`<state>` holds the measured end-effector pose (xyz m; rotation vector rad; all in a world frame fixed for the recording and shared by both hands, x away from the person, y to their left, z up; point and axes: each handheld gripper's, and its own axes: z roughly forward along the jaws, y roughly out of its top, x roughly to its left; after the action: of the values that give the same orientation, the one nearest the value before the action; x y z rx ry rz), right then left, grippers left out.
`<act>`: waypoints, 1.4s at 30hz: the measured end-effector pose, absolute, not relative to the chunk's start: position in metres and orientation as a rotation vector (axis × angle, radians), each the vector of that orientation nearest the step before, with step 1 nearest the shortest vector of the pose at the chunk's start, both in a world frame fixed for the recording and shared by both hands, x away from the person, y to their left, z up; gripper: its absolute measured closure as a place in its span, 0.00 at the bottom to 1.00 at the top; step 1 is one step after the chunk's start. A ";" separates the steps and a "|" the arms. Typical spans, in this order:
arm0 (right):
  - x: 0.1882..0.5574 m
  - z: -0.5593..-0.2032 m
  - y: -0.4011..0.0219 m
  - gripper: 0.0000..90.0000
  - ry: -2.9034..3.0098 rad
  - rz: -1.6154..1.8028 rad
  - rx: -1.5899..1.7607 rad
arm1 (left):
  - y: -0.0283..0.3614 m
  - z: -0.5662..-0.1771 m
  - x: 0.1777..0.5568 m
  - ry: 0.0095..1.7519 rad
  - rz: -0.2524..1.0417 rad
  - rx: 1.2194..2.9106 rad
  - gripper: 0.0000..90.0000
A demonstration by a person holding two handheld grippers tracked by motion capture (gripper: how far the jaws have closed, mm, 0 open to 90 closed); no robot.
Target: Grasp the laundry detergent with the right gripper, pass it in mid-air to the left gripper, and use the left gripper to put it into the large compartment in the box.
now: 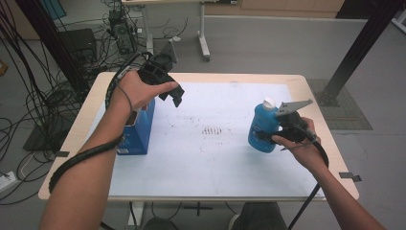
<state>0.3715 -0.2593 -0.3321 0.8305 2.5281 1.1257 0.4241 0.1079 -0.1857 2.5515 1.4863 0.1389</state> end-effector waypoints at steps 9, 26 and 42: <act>0.390 -0.302 -0.218 0.48 2.619 1.149 0.737 | 0.102 -0.141 0.411 1.215 0.194 2.725 0.06; 0.411 -0.277 -0.125 0.48 2.729 1.252 0.472 | 0.093 -0.109 0.399 0.880 0.213 2.905 0.07; 0.417 -0.293 -0.059 0.48 2.849 1.327 0.200 | 0.088 -0.115 0.395 0.775 0.227 3.002 0.07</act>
<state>0.4166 -0.0586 -0.2928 0.1995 2.8493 1.3269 0.3946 0.0878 -0.1155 3.0018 0.7751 0.2271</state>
